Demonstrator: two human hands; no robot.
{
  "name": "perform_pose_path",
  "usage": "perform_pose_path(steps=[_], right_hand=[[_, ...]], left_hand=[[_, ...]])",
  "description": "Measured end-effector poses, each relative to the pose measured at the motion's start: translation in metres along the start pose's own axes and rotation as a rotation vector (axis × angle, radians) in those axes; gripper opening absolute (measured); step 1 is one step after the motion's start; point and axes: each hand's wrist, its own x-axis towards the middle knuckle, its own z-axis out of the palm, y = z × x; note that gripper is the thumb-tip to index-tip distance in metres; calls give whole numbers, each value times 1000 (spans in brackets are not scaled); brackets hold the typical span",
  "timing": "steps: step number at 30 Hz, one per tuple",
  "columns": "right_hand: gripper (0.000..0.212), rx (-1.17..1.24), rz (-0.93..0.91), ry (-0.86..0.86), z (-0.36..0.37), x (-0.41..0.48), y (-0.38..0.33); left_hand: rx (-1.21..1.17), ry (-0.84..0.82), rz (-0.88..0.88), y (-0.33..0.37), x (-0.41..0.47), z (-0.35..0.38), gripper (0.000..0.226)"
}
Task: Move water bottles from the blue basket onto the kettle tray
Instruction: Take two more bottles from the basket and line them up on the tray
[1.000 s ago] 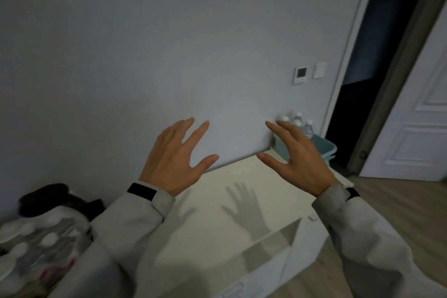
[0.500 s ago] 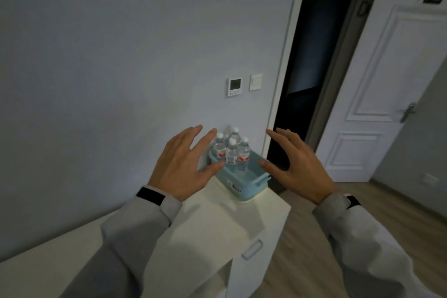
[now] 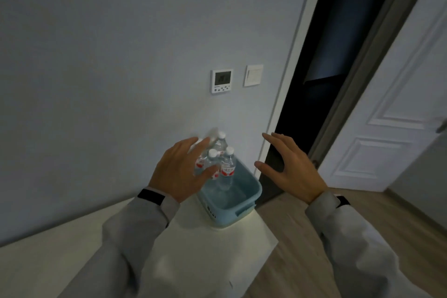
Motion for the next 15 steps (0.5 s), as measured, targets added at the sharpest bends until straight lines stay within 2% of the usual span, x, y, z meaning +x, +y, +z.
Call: perform_pose_path(steps=[4, 8, 15], right_hand=[[73, 92, -33, -68, 43, 43, 63], [74, 218, -67, -211, 84, 79, 114], [72, 412, -55, -445, 153, 120, 152]], left_hand=[[20, -85, -151, -4, 19, 45, 73], [-16, -138, -319, -2, 28, 92, 68], [-127, -227, -610, -5, 43, 165, 69]])
